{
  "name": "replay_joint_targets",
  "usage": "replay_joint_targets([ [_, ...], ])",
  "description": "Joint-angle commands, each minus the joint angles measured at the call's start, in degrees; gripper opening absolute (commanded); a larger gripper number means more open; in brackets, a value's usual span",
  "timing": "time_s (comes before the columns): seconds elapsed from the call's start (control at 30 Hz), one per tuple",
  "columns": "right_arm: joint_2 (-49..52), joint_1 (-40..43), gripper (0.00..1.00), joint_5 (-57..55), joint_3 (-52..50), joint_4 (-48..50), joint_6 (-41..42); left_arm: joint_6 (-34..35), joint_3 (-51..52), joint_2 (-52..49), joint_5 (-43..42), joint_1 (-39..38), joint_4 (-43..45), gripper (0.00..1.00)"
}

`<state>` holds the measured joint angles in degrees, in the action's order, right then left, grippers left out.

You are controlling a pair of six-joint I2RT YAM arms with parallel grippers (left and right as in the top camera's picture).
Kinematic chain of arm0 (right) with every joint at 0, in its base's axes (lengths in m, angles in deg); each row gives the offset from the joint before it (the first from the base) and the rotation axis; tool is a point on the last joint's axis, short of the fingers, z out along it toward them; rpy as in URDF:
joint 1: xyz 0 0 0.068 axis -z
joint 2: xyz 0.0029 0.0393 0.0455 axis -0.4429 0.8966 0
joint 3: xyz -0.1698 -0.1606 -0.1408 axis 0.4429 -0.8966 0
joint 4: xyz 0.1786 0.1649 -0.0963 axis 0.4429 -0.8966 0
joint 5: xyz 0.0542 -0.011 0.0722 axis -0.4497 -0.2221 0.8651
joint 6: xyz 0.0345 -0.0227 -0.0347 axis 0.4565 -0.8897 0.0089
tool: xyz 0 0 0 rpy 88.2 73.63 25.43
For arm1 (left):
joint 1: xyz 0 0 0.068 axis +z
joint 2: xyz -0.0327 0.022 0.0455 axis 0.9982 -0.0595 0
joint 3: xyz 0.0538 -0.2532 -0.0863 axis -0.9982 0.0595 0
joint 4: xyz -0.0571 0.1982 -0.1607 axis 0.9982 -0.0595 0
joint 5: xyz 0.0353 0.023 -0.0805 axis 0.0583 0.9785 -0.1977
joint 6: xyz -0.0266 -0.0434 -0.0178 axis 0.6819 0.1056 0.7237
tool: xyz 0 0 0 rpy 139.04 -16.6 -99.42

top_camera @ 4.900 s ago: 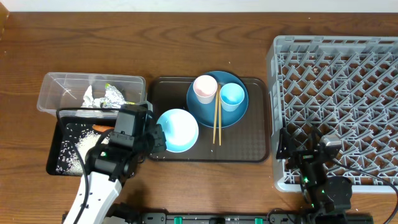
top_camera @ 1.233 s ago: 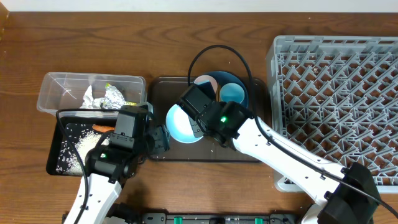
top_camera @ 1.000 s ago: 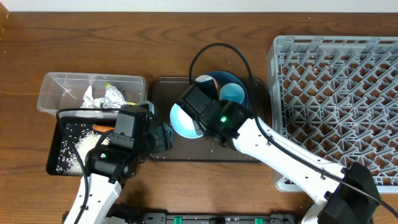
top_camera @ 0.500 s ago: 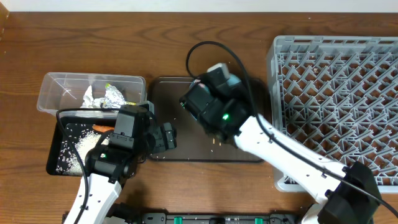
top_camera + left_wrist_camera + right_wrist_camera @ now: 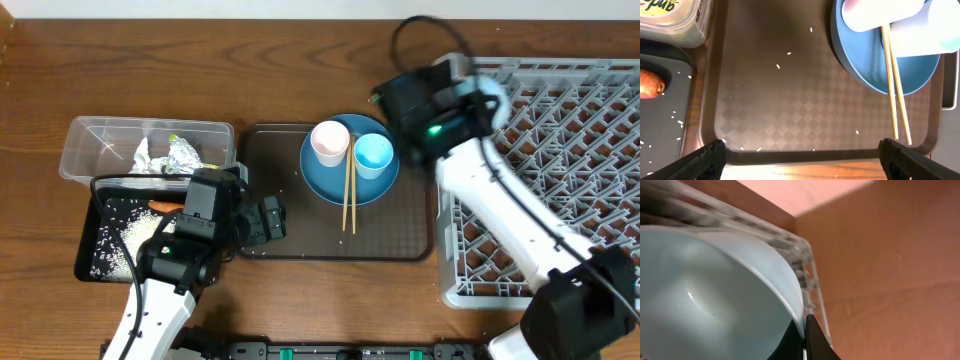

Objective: Sort waste into correct bins and load items into the dishwasher rack
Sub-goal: 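Carry the light-blue bowl with right gripper to the rack's back edge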

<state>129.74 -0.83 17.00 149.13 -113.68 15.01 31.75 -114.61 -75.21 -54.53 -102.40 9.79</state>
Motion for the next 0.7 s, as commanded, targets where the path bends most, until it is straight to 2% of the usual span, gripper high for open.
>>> replay_joint_targets([
  [0.0,0.33,5.66,0.01,-3.21,-0.20,2.47,-5.46,-0.37,0.00,0.31,-0.52,0.09,0.22,1.00],
  [0.13,0.33,13.14,0.01,-3.02,-0.20,11.67,-14.56,-0.35,0.00,0.31,-0.52,0.09,0.22,1.00],
  [0.2,0.33,17.53,0.01,-0.33,-0.20,18.14,-22.91,-0.35,0.00,0.31,-0.52,0.09,0.22,1.00],
  [0.27,0.33,20.52,0.01,2.51,-0.20,22.38,-26.75,-0.35,0.00,0.31,-0.52,0.09,0.22,1.00],
  [0.43,0.63,27.04,0.01,8.79,-0.20,32.30,-31.21,-0.37,0.00,0.31,-0.52,0.09,0.22,1.00],
  [0.67,3.98,30.51,0.01,12.68,-0.20,38.71,-37.03,-0.37,0.00,0.31,-0.52,0.09,0.22,1.00],
])
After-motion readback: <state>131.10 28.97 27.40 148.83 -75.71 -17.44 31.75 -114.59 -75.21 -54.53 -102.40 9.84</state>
